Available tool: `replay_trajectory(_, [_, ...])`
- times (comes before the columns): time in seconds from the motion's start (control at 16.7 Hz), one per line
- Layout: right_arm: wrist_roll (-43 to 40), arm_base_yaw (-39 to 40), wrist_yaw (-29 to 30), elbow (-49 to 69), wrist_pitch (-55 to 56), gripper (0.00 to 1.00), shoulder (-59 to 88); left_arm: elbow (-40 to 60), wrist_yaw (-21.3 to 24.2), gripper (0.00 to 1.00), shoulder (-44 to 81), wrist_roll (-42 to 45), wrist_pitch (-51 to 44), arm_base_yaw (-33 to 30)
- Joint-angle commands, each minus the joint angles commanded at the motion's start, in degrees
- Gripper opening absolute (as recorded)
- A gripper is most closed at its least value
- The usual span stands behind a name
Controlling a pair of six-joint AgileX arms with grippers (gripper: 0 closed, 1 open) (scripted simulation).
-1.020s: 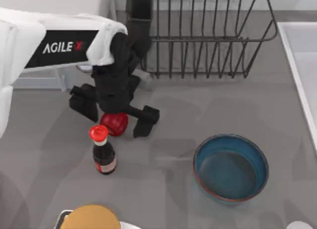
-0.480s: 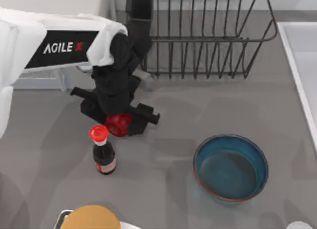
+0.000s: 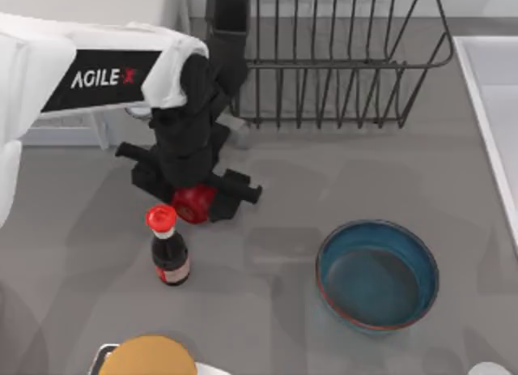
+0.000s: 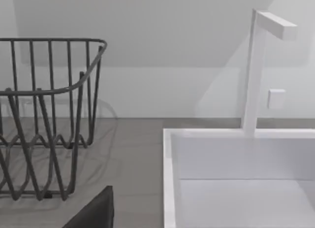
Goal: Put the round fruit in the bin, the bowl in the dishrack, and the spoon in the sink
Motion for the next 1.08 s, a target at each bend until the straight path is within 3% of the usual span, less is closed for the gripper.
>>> replay_trajectory(0.3, [0.0,0.0,0.0,0.0,0.0,1.0,0.0,0.94,1.11,0.0,-0.95,-0.44,-1.18,-0.43])
replay_trajectory(0.84, [0.0,0.0,0.0,0.0,0.0,1.0,0.0,13.62,1.07,0.0,-4.99,-0.59,-18.68,-0.57])
replay_trajectory(1.08, [0.0,0.0,0.0,0.0,0.0,1.0,0.0,15.11,1.07,0.0,-6.25,-0.61,-20.56,-0.47])
